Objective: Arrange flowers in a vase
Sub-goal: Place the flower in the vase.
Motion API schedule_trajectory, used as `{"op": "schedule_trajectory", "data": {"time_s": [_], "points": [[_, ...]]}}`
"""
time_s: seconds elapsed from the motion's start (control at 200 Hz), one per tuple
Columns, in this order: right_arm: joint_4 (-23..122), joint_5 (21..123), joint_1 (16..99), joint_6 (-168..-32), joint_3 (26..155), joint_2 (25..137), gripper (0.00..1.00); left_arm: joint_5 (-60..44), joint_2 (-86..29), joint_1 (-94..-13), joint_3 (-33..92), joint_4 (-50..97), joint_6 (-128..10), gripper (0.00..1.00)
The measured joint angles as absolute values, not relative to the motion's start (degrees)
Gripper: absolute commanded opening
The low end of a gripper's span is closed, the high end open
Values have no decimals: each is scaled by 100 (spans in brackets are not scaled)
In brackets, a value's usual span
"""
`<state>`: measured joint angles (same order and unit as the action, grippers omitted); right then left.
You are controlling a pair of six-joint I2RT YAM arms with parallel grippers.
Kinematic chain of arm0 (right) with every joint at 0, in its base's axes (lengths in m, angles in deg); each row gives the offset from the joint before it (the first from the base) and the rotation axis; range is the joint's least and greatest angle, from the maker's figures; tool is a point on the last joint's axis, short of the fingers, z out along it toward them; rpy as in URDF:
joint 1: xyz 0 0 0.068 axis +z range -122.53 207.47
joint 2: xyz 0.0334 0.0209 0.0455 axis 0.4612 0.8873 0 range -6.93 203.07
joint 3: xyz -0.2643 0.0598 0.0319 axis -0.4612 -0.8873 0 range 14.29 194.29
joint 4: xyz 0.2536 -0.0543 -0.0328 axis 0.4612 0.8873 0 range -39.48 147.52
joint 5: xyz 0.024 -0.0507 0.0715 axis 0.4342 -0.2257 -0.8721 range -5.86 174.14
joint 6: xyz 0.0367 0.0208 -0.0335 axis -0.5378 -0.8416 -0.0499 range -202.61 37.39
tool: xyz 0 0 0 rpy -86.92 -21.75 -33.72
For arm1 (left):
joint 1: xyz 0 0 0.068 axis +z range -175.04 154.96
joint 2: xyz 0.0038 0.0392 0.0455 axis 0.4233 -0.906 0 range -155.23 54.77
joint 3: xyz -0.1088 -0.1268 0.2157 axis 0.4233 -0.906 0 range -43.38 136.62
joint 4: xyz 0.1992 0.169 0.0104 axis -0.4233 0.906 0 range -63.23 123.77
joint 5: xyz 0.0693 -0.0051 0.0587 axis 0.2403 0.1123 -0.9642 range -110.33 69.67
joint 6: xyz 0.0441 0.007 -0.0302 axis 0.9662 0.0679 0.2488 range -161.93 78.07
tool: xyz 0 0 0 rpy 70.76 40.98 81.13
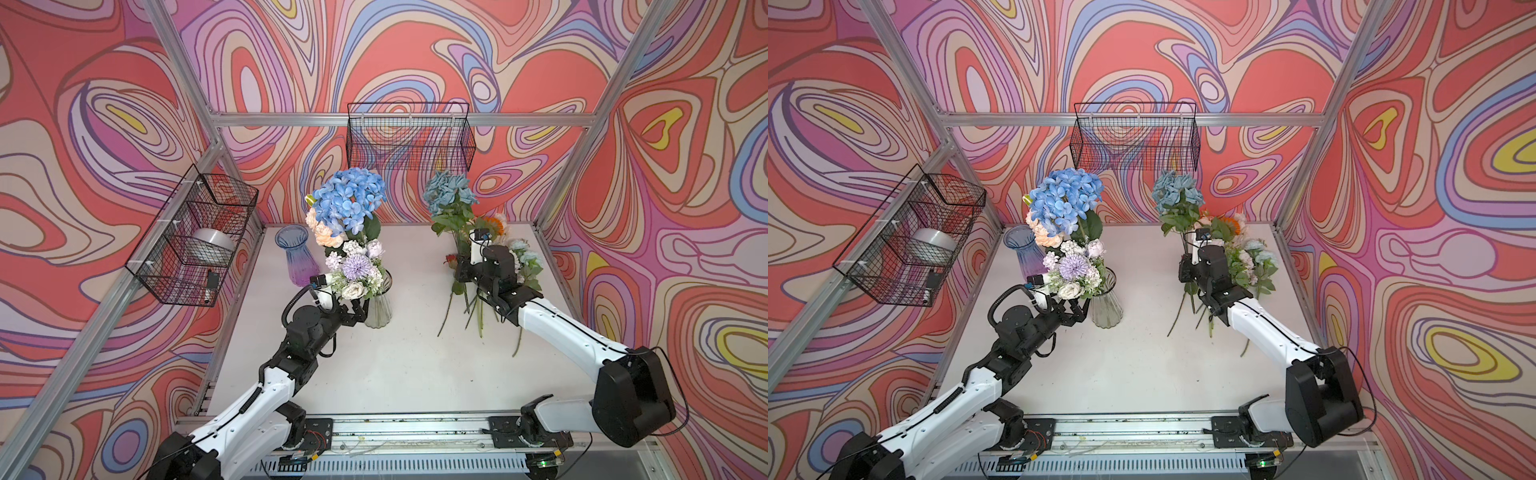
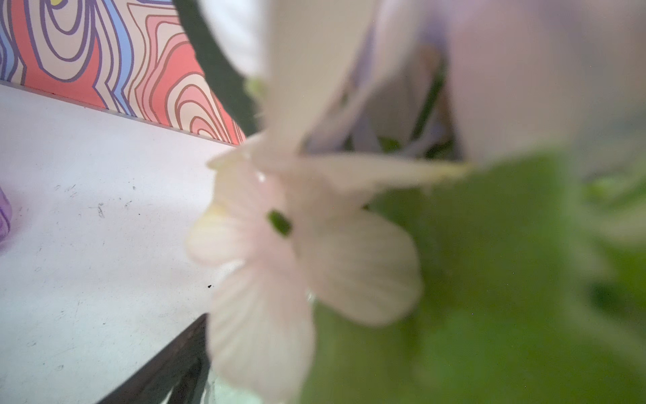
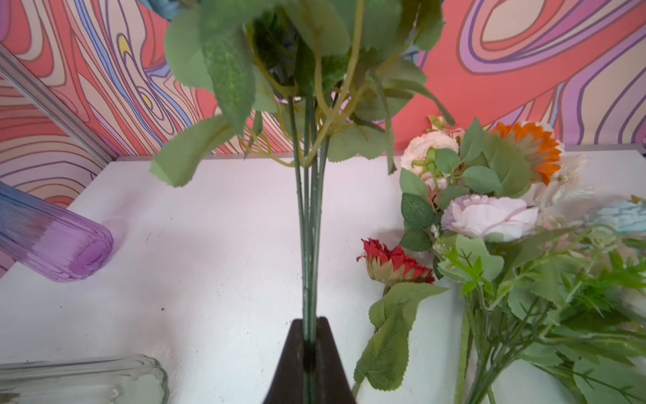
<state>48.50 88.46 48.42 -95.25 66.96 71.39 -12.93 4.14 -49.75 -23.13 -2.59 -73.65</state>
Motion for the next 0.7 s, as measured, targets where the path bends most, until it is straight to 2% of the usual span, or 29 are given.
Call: {"op": "schedule_trajectory", "data": {"time_s": [0.326,0.701], "points": [[5011,8977,4842,-9357,6473,7048,0,-1293,394,-4982,-2313,-261,-7374,100],[5186,10435,4809,-9368,6191,6534,0,-1293,327,-4986,-2265,-266,-7389,100]]}}
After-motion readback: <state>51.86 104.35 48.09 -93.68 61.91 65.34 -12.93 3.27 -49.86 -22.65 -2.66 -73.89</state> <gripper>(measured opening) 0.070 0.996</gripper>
